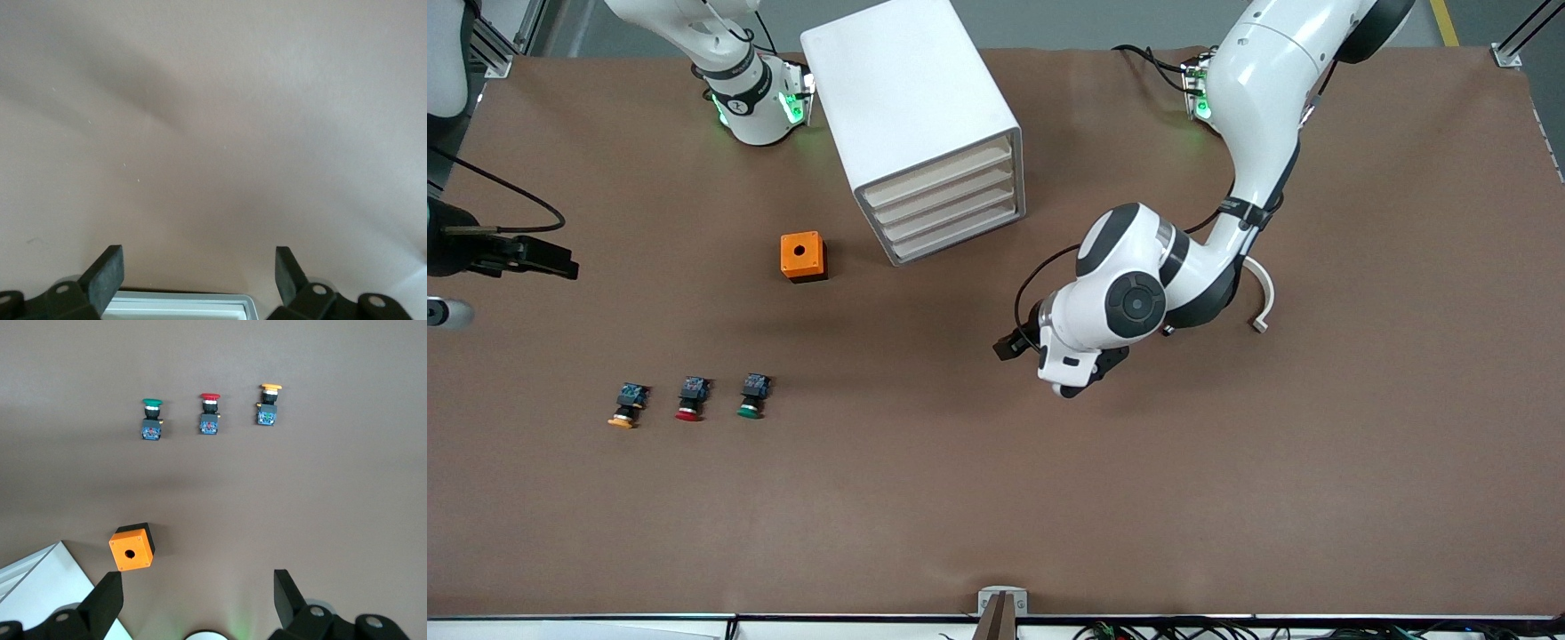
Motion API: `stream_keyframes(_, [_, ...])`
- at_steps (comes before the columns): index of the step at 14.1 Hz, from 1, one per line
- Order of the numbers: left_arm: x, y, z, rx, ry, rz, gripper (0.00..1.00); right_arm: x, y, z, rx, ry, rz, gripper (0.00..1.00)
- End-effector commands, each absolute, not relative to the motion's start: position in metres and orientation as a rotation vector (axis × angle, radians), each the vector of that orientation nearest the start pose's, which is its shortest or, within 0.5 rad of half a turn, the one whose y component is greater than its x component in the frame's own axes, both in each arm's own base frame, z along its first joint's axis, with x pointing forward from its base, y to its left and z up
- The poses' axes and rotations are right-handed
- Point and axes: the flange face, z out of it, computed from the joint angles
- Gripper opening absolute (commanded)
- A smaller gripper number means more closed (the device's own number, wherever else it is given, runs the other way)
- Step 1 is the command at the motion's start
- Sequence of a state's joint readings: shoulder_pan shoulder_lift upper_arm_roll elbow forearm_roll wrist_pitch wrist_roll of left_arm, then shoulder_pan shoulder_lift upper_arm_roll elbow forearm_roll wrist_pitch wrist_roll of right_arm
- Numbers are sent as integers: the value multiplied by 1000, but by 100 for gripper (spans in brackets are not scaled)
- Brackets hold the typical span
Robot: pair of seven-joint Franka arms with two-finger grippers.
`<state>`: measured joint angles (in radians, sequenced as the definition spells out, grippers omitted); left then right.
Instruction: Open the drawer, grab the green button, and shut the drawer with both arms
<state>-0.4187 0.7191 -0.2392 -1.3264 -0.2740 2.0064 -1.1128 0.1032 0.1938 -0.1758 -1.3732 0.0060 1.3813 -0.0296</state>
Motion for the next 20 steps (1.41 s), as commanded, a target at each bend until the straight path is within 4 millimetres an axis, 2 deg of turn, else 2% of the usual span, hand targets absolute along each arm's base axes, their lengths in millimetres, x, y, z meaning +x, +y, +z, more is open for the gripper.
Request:
stream_keyframes(1, [602, -405, 338, -3161, -1061, 565, 100, 589, -36, 611, -3150, 78, 286, 100])
stream_keyframes(2, [601, -402, 338, -3155, -1038, 573, 100, 588, -36, 615, -3146, 89, 276, 100])
stream_keyframes(4, [613, -371, 338, -3102, -937, 494, 100, 584, -38, 613, -3140, 99, 306, 100])
stream_keyframes(5, [617, -356, 348, -3093, -887, 468, 100, 582, -41, 614, -3137, 103, 318, 100])
stream_keyframes(6, [621, -340, 369, -3111, -838, 436, 100, 578, -42, 621, -3133, 107, 298, 100])
stream_keyframes(9, [636, -254, 429, -3162, -668, 430, 100, 570, -48, 631, -3131, 119, 269, 100])
stream_keyframes(13, [624, -156, 501, -3212, -364, 468, 100, 564, -47, 635, -3120, 112, 253, 100])
stream_keyframes(15, [613, -127, 515, -3199, -311, 476, 100, 556, -46, 640, -3099, 100, 186, 100])
stream_keyframes(16, [606, -111, 514, -3179, -280, 474, 100, 551, -42, 641, -3097, 85, 157, 100])
stream_keyframes(18, [586, -100, 512, -3131, -212, 459, 100, 540, -44, 640, -3093, 84, 127, 100])
stream_keyframes(20, [568, -90, 520, -3132, -136, 411, 100, 531, -46, 643, -3089, 88, 112, 100])
